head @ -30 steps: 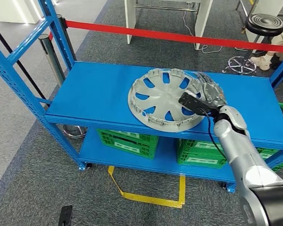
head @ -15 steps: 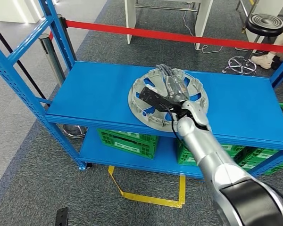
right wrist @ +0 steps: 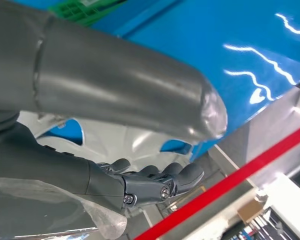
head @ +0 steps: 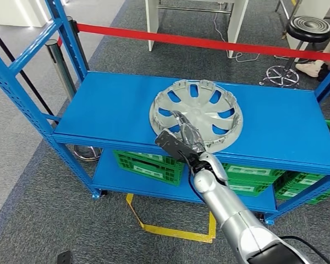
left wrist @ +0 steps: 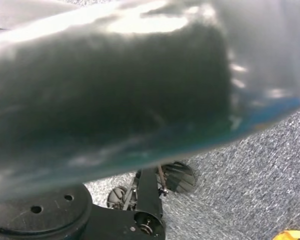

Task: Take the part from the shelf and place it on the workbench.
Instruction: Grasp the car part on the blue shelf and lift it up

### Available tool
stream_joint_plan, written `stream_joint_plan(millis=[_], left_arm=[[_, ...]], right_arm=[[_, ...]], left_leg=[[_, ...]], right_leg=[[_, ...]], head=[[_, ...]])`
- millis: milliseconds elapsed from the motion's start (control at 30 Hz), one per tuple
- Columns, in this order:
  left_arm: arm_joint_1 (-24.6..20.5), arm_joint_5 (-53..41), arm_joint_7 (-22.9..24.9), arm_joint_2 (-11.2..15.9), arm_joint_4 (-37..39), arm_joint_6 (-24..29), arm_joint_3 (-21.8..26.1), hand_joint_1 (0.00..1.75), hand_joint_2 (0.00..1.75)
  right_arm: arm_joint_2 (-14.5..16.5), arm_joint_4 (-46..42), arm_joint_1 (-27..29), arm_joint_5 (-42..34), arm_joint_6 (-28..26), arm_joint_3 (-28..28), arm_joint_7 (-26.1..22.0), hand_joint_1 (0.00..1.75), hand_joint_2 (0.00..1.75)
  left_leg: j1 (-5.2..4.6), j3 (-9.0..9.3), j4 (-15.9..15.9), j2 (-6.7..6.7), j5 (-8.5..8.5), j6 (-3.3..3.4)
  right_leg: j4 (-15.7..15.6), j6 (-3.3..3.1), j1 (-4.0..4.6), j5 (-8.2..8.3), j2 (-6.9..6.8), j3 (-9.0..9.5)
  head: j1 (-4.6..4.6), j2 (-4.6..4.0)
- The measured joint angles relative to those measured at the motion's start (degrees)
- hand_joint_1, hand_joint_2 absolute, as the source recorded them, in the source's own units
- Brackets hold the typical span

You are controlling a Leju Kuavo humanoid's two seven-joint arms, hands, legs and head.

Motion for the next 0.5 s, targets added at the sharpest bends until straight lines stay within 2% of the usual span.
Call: stream_joint_plan(millis=[133, 267, 500], left_arm=[[-0.1, 1.6, -0.8, 0.1, 0.0, -0.3, 0.9, 0.00, 0.00], [-0.2, 4.5, -1.9, 0.2, 0.0, -0.6, 3.0, 0.00, 0.00], [-0.2, 6.3, -2.0, 0.7, 0.0, -2.6, 5.5, 0.00, 0.00]], right_arm=[[0.0, 1.0, 0.1, 1.4, -0.8, 0.3, 1.1, 0.00, 0.00], [0.0, 4.1, -0.3, 6.4, -3.6, 1.3, 4.0, 0.00, 1.75], [-1.1, 9.3, -0.7, 8.3, -3.1, 1.5, 4.6, 0.00, 1.75]], left_leg=[[0.00, 0.00, 0.0, 0.00, 0.00, 0.00], [0.00, -0.01, 0.0, 0.00, -0.01, 0.00], [0.00, -0.01, 0.0, 0.00, 0.00, 0.00]], right_leg=[[0.0, 0.00, 0.00, 0.00, 0.00, 0.00], [0.0, 0.00, 0.00, 0.00, 0.01, -0.02], [0.0, 0.00, 0.00, 0.00, 0.01, -0.03]], head=[[-0.01, 0.00], [-0.01, 0.00], [0.01, 0.00]])
